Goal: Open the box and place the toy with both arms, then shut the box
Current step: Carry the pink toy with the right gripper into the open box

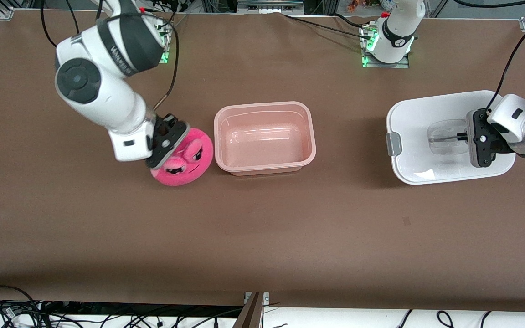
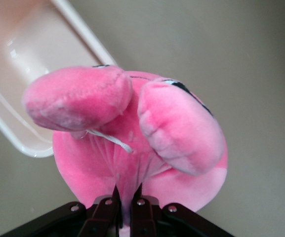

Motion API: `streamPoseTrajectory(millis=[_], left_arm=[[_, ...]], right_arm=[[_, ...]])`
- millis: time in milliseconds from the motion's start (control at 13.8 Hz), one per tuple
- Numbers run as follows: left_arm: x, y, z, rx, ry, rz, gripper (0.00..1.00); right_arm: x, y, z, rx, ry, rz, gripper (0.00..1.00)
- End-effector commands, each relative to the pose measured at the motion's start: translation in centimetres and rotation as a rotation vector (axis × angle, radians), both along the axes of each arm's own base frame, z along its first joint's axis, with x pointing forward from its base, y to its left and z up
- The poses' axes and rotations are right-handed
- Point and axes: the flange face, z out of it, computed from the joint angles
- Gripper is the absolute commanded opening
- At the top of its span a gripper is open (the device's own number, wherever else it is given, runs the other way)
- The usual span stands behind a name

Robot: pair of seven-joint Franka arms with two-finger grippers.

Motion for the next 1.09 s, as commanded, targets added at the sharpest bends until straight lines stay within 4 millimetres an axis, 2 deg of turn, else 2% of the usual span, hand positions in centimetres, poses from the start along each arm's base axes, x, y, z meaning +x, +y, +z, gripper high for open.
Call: streamPoseTrajectory(millis=[0, 290, 434, 507, 724, 1014], left_arm=[[0.0, -0.2, 0.7, 0.015, 0.000, -0.015, 0.00], [0.0, -0.2, 0.6, 0.017, 0.001, -0.014, 0.00], [0.0, -0.2, 0.7, 0.019, -0.002, -0.010, 0.00], [0.0, -0.2, 0.6, 0.018, -0.001, -0.011, 0.00], [0.0, -0.3, 0.5, 0.018, 0.001, -0.013, 0.00], [-0.1, -0.4, 0.5, 0.017, 0.004, -0.007, 0.00]], right_arm=[[-2.2, 4.4, 0.5, -0.003, -0.012, 0.242, 0.00], [-7.5, 12.4, -0.2, -0.040, -0.025, 0.412, 0.00], [-9.8, 15.8, -1.9, -0.085, -0.033, 0.488, 0.00], [-10.6, 16.9, -2.8, -0.089, -0.021, 0.509, 0.00], [-11.2, 18.1, -4.5, -0.110, -0.016, 0.542, 0.00], [-10.2, 18.7, -7.5, -0.107, -0.022, 0.552, 0.00]])
